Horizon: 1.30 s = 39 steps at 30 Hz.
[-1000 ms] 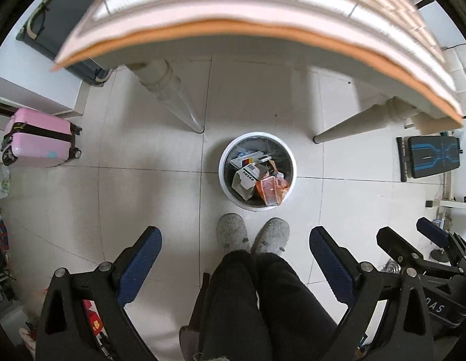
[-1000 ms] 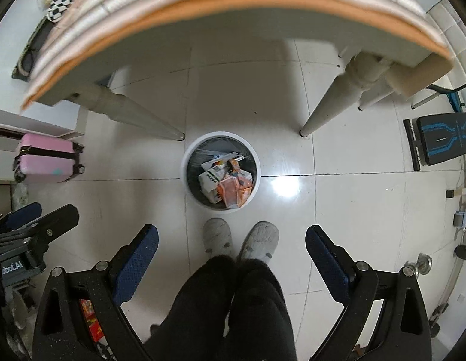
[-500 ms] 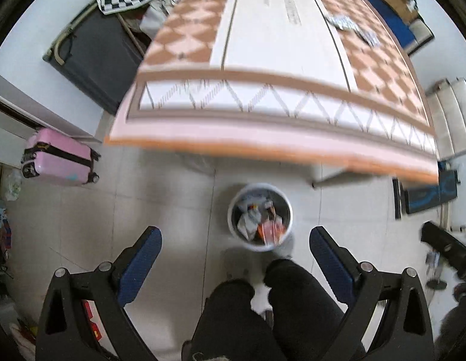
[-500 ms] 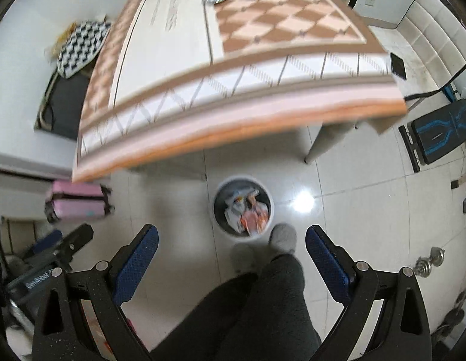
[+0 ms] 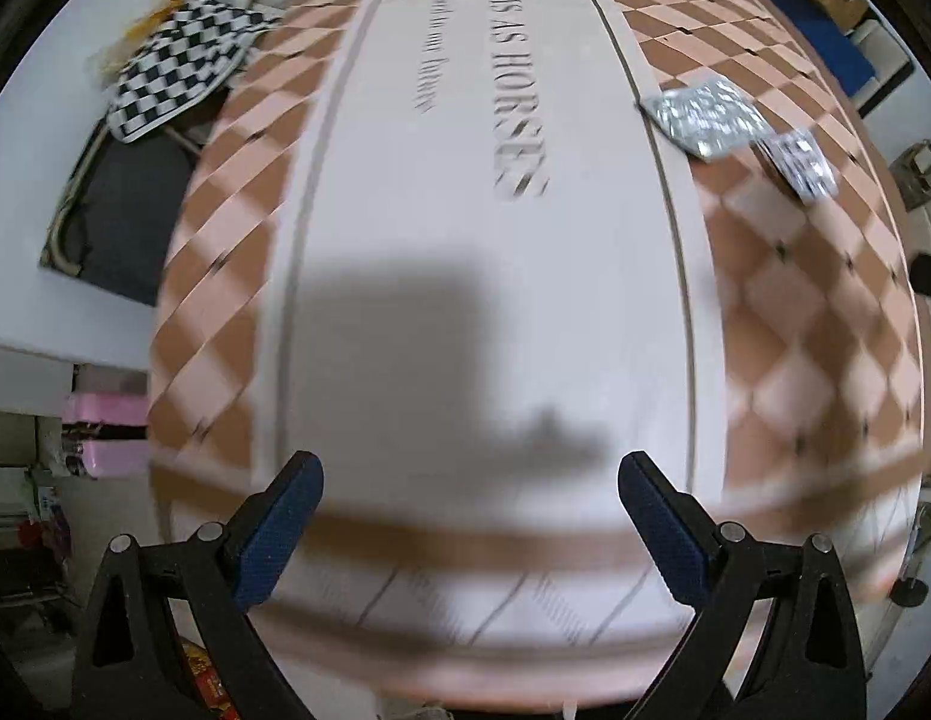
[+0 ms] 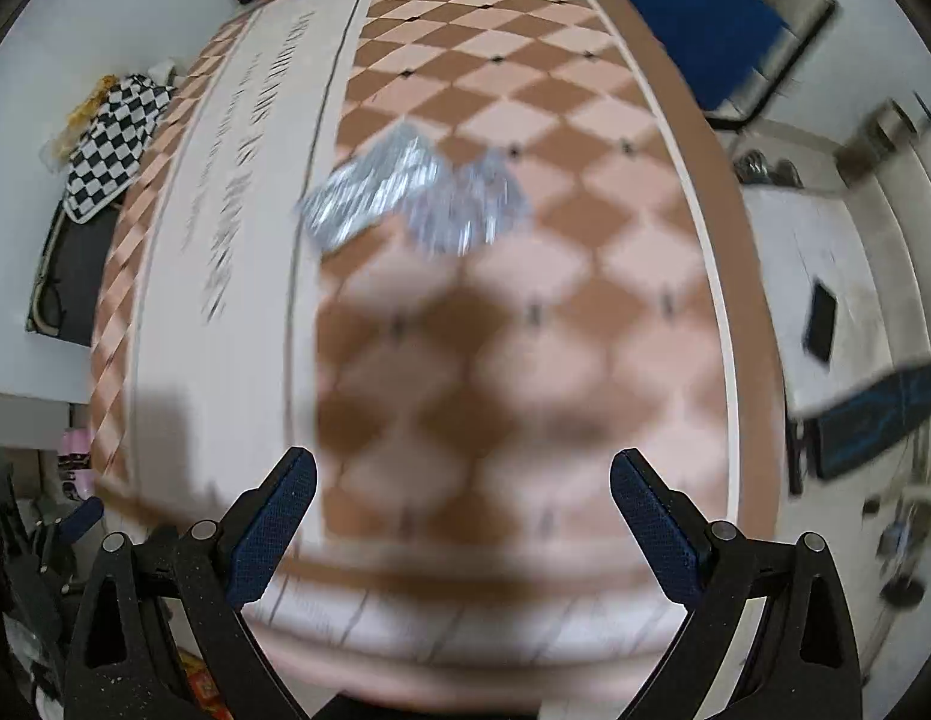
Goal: Collect trash
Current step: 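Grasp the silver foil pouch with left tool while right tool grasps the blister pack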
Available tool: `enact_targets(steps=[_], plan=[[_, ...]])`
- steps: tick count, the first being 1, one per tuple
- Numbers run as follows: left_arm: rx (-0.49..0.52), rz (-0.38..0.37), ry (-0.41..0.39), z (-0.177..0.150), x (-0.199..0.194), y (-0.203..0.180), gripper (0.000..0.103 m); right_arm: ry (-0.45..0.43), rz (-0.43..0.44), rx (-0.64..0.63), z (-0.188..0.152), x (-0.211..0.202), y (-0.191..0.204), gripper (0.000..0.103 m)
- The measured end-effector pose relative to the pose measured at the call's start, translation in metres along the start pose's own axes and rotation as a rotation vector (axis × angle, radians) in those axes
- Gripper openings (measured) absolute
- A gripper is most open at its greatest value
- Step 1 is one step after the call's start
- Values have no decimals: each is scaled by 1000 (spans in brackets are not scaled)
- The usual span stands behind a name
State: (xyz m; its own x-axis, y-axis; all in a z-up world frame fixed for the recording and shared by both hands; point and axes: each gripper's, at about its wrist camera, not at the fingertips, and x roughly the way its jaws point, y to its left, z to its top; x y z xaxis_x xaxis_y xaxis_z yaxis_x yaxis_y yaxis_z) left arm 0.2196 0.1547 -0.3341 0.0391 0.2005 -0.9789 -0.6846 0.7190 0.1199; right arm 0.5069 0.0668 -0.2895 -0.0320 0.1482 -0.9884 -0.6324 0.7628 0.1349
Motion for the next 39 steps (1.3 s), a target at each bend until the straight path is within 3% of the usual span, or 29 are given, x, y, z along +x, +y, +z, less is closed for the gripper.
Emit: enact_targets(steps=[4, 9, 13, 15, 16, 20, 25, 27, 31, 36, 38, 39], plan=[[17, 29, 31, 46, 19, -12, 101, 56, -13, -71, 79, 46, 4, 100], [34, 59, 63, 78, 35, -16, 101, 132, -48, -167, 126, 96, 18, 100], [52, 85, 76, 91, 38, -15, 101, 167, -31, -181, 140, 117, 21, 99], [73, 92, 78, 96, 37, -18, 101, 156, -27, -198, 145, 119, 23, 89], [88, 100, 76, 100, 36, -21, 101, 144, -49, -209, 147, 118, 23, 75], [182, 101, 46, 117, 26, -42, 101, 127, -13, -174, 155, 108, 7, 67], [384, 34, 4, 157, 15, -94, 101, 122, 23, -23, 172, 90, -49, 68], [507, -15, 30, 172, 20, -125, 101, 135, 12, 24, 179, 91, -71, 68], [701, -9, 71, 187, 39, -165, 100, 178, -3, 113, 182, 98, -109, 68], [748, -20, 142, 191, 62, -179, 98, 195, 3, 127, 178, 108, -121, 72], [720, -57, 150, 190, 60, -177, 88, 203, 2, 134, 179, 115, -119, 75], [688, -92, 164, 190, 59, -174, 75, 202, -1, 138, 171, 112, -121, 76]])
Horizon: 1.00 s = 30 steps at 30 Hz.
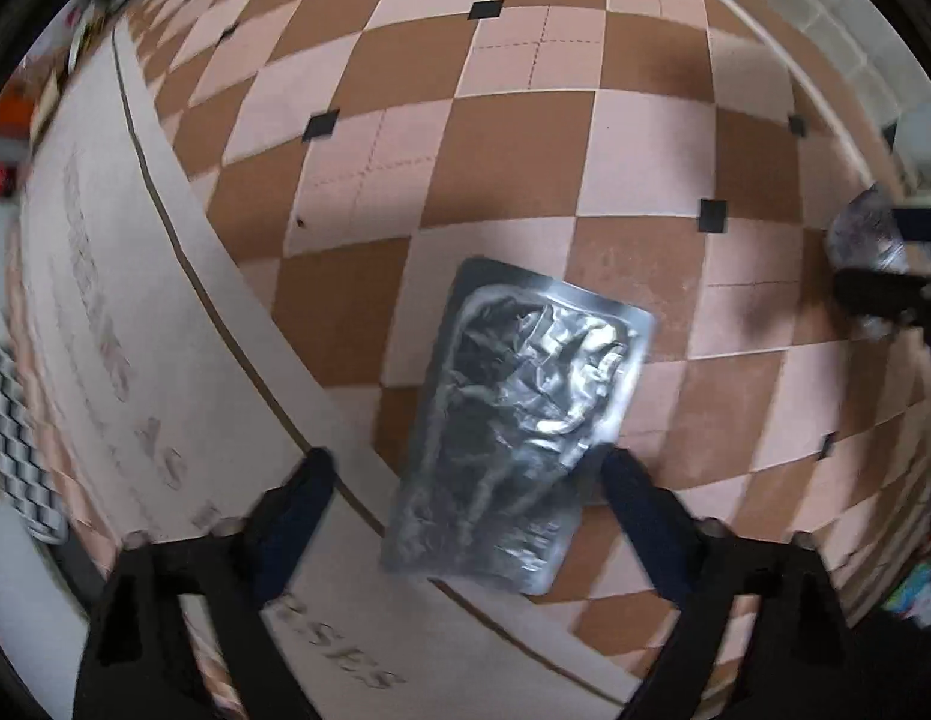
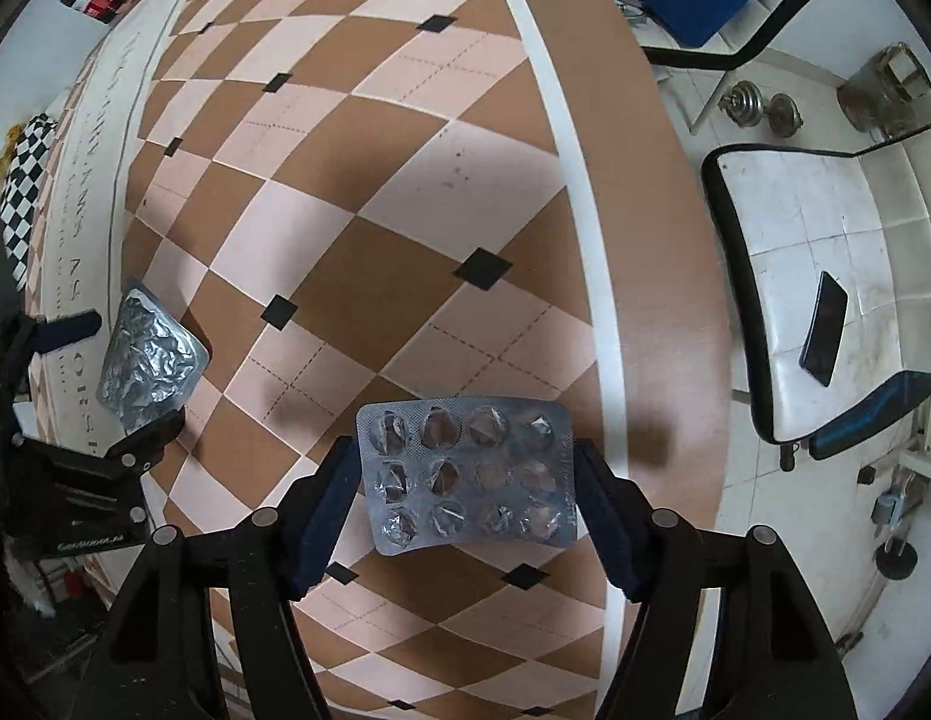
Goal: Collect trash
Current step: 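Grasp the silver foil pouch with left tool while right tool grasps the blister pack, then carry both items over the trash bin and open both tools to drop them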
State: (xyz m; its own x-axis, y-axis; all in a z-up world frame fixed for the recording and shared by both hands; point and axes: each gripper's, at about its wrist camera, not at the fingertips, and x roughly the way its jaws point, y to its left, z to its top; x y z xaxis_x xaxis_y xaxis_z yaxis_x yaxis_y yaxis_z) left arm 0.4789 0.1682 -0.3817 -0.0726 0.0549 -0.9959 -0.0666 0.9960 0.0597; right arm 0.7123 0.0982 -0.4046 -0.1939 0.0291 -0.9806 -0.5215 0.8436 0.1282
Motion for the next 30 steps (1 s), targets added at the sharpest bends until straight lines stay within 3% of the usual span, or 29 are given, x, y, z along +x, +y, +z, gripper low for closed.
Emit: enact_targets(steps=[1, 12, 18, 22, 25, 30], plan=[[-27, -36, -3, -2, -1, 0, 68, 3, -11, 0, 2, 1, 2, 76], [-515, -152, -46, -46, 2, 20, 62, -28, -95, -30, 3, 2, 16, 74], [-477, -81, -20, -37, 8, -2, 74, 4, -80, -16, 5, 4, 21, 81], [-481, -90, -38, -39, 11, 6, 70, -7, -102, -20, 5, 6, 26, 83], [-475, -83, -60, -48, 10, 7, 61, -36, -157, -46, 0, 5, 33, 74], [-478, -55, -79, -67, 3, 1, 61, -71, -112, -38, -8, -7, 34, 64]])
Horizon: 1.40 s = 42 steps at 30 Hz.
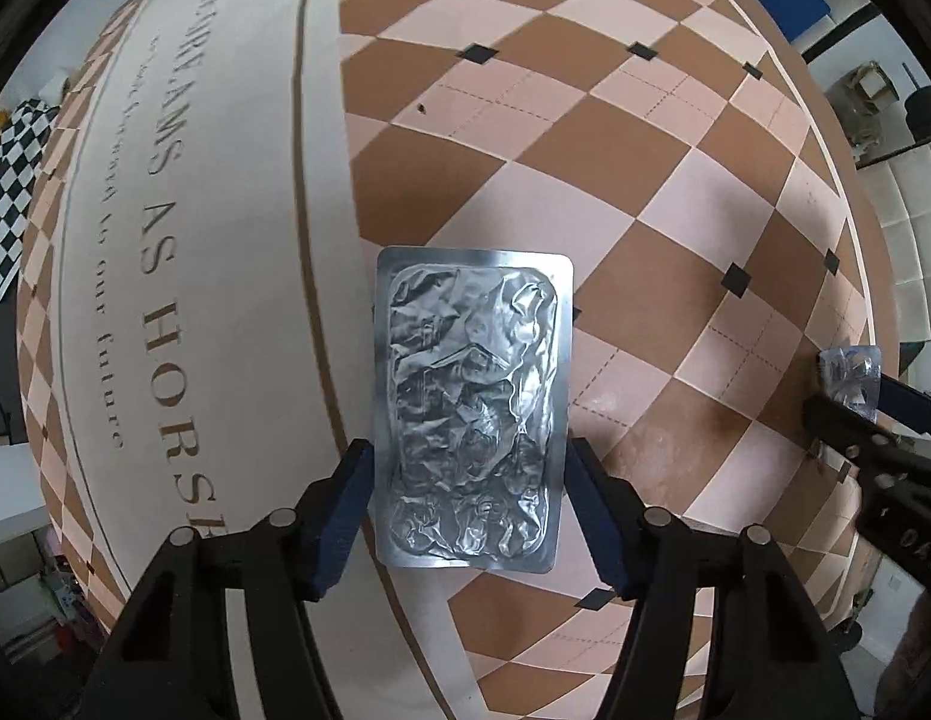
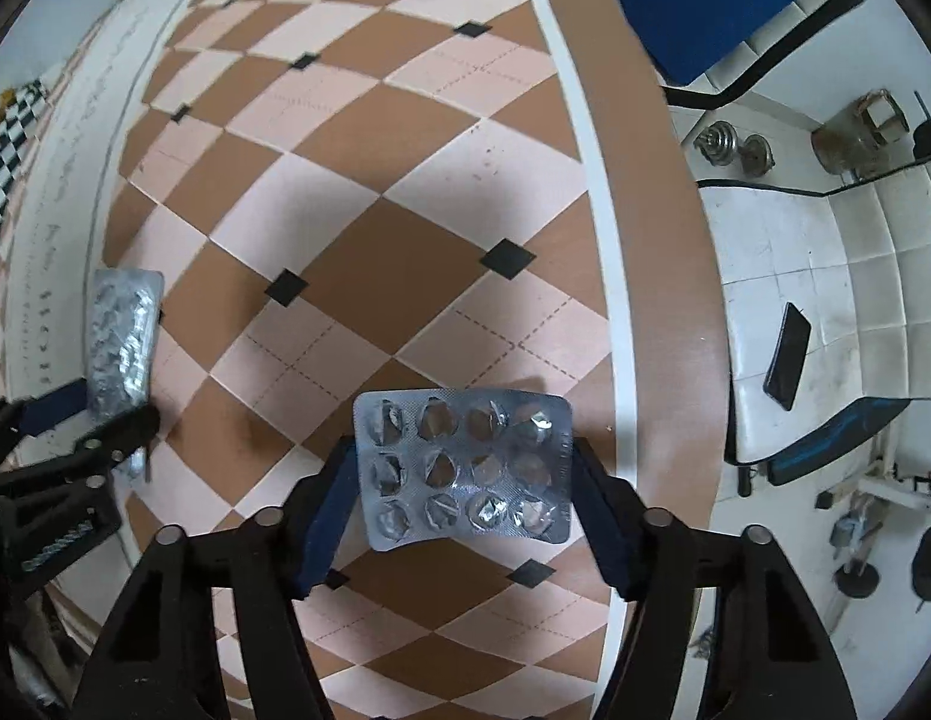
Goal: Collect trash
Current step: 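Carry both items over the trash bin and open both tools to drop them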
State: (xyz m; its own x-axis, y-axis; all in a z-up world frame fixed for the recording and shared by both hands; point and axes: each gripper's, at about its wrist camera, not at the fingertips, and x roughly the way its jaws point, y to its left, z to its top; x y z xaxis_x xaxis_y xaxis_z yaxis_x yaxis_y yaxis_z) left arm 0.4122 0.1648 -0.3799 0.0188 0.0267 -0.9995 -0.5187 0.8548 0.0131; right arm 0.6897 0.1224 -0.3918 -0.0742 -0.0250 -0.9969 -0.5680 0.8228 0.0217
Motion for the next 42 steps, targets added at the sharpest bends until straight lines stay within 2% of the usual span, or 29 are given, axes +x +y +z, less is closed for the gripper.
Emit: enact_targets(steps=[6, 11, 16, 20, 25, 31, 37, 42], plan=[[-37, -9, -95, -17, -41, 7, 61, -47, 82, 43, -14, -21, -5, 64], [-75, -19, -187, -55, -85, 25, 61, -86, 128, 57, -35, -39, -5, 64], [-118, -33, -263, -105, -129, 44, 61, -138, 151, 52, -76, -70, 13, 64], [-146, -59, -306, -138, -136, 56, 61, -187, 158, 40, -117, -95, 36, 64], [-134, -96, -363, -211, -156, 79, 61, -258, 171, 45, -188, -128, 72, 64], [-102, -137, -378, -305, -166, 102, 61, -310, 187, 83, -308, -151, 100, 64], [-94, -187, -299, -384, -144, 115, 61, -255, 219, 113, -418, -137, 112, 64], [-115, -222, -184, -430, -94, 117, 61, -134, 235, 134, -489, -88, 106, 64]])
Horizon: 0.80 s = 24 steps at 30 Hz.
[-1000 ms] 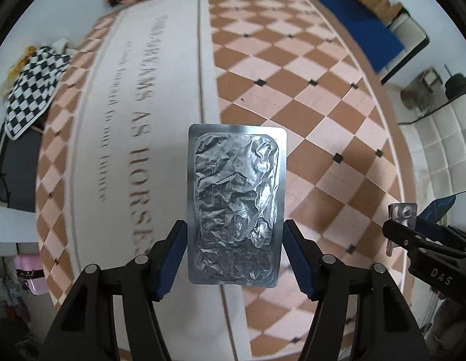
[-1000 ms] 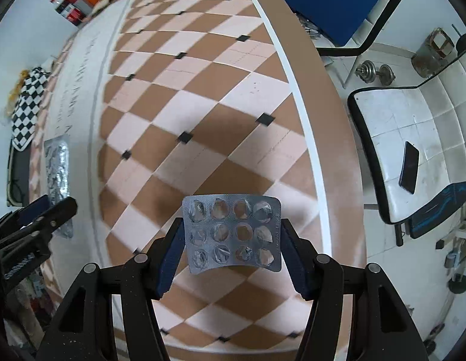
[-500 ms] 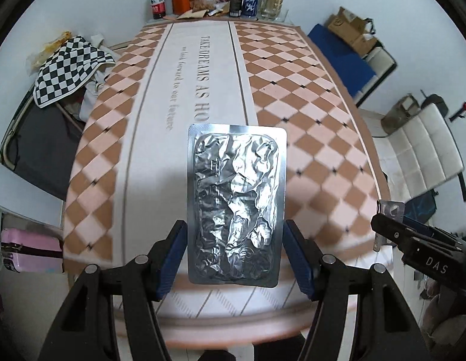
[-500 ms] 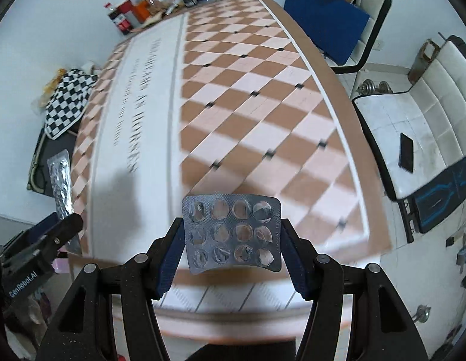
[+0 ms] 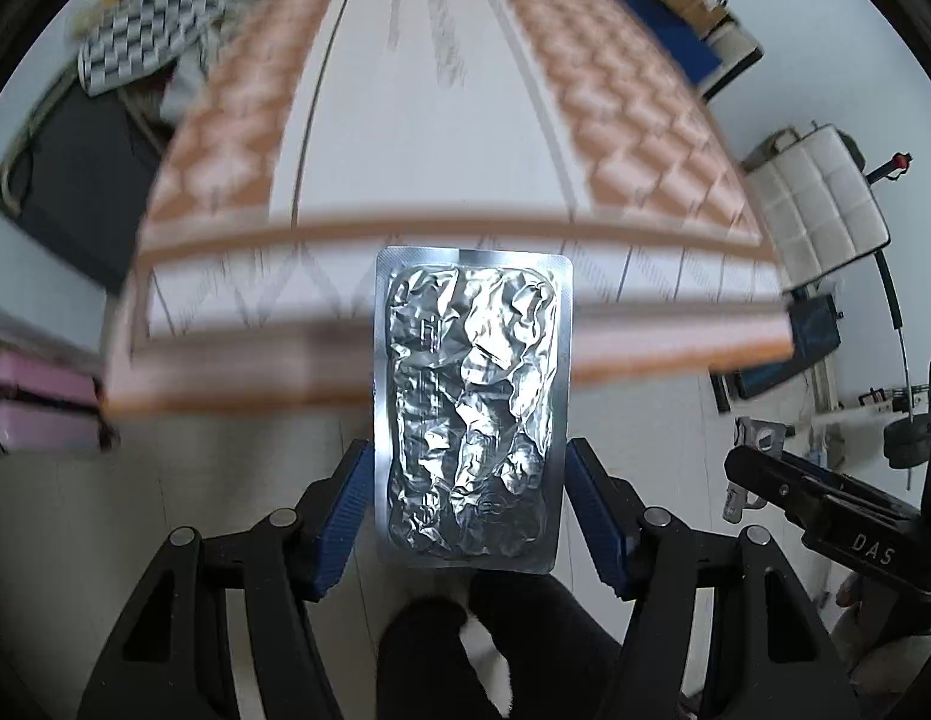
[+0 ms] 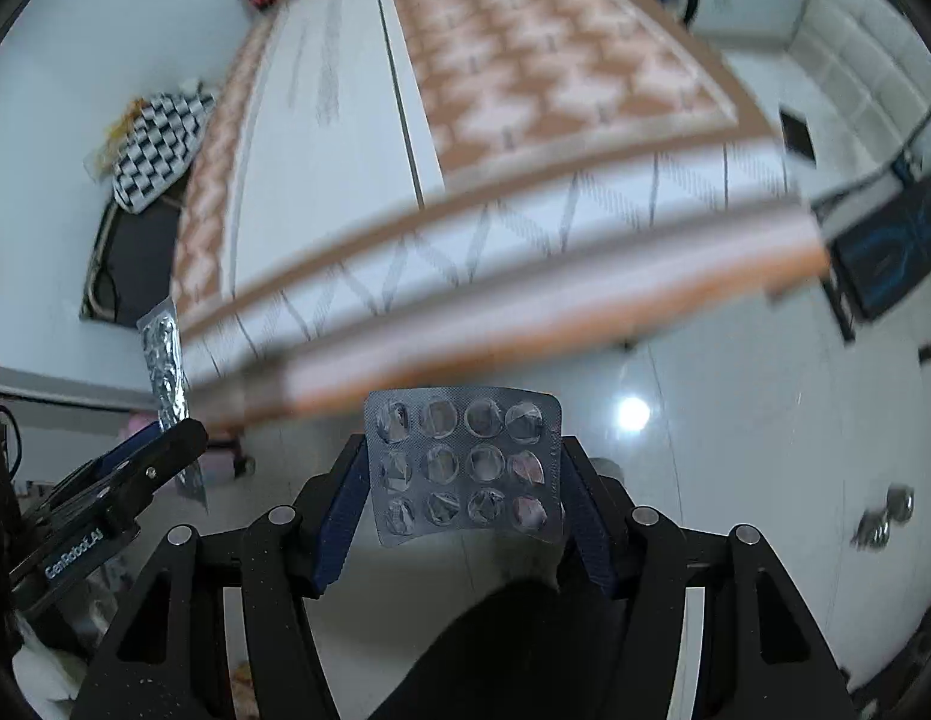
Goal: Collect trash
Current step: 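Carry both items over the trash bin and open both tools to drop them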
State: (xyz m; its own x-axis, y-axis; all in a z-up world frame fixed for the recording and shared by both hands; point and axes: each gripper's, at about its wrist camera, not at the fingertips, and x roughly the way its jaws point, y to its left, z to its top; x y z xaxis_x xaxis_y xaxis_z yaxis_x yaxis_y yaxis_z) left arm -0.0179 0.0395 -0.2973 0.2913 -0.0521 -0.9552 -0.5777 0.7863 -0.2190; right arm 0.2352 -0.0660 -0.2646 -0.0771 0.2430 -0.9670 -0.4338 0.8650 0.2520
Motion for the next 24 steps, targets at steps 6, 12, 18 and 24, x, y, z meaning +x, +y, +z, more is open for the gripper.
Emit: enact_targets(steps=[6, 12, 18, 24], plan=[[-72, -44, 157, -41, 80, 16, 61, 139, -12, 50, -58, 69, -46, 64], [-161, -101, 292, -57, 207, 34, 62, 225, 7, 117, -85, 174, -100, 64], [-246, -138, 395, -64, 338, 58, 63, 287, 54, 191, -89, 299, -141, 64], [-279, -130, 412, -78, 415, 95, 89, 309, 102, 228, -85, 407, -159, 69]])
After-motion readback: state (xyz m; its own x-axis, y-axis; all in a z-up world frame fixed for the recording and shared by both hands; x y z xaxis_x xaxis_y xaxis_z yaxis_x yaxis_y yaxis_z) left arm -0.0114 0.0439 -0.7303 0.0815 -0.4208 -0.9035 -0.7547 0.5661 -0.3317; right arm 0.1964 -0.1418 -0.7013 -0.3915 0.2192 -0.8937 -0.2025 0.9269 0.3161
